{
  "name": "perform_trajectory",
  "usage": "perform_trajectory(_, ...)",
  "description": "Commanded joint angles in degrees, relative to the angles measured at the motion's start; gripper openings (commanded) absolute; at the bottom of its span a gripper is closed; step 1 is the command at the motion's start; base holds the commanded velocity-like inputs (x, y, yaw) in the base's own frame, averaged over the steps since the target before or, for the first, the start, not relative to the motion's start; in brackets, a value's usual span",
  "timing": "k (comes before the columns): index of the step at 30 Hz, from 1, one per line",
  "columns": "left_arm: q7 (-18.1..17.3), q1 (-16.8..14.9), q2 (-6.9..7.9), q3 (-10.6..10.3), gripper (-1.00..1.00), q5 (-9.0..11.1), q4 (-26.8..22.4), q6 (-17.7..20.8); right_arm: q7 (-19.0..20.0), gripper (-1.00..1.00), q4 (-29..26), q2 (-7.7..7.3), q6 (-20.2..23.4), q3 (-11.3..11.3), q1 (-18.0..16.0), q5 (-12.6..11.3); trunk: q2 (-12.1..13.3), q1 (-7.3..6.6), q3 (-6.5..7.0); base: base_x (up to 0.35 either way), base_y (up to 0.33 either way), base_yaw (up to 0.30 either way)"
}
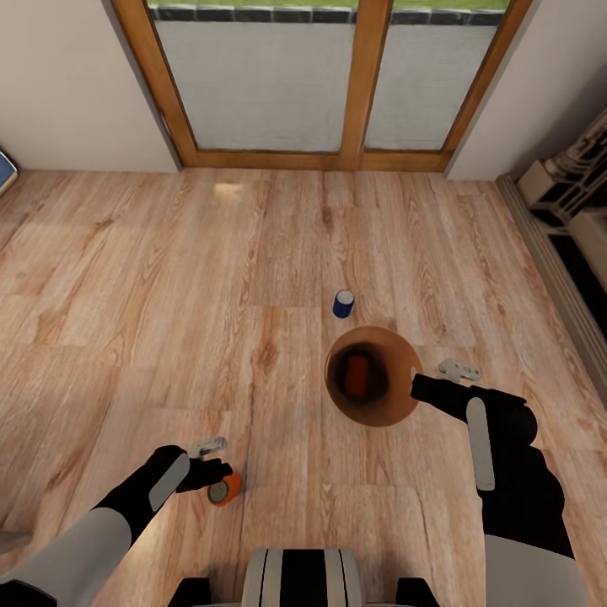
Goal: Put the three can of soda from the living room inside the tash can in the kitchen.
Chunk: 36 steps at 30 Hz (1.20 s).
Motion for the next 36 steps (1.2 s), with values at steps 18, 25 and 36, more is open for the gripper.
perform_trajectory(18, -0.03, 0.00, -0.96, 0.14, 1.00, -2.20, 0.04, 0.02, 0.30, -1.00, -0.01, -0.06, 0.04, -0.05, -0.02, -1.71, -0.40, 0.22, -0.19, 0.000, 0.000, 0.000)
perform_trajectory(25, -0.03, 0.00, -0.97, 0.13, 1.00, -2.20, 0.08, 0.02, 0.27, -1.00, -0.03, -0.07, 0.04, -0.08, -0.02, -1.71, -2.01, 1.09, -0.91, 0.000, 0.000, 0.000)
perform_trajectory(36, -0.02, 0.00, -1.02, 0.14, 1.00, -2.21, 0.09, 0.02, 0.32, -1.00, -0.04, -0.07, 0.04, -0.08, -0.02, -1.71, -2.01, 1.09, -1.08, 0.000, 0.000, 0.000)
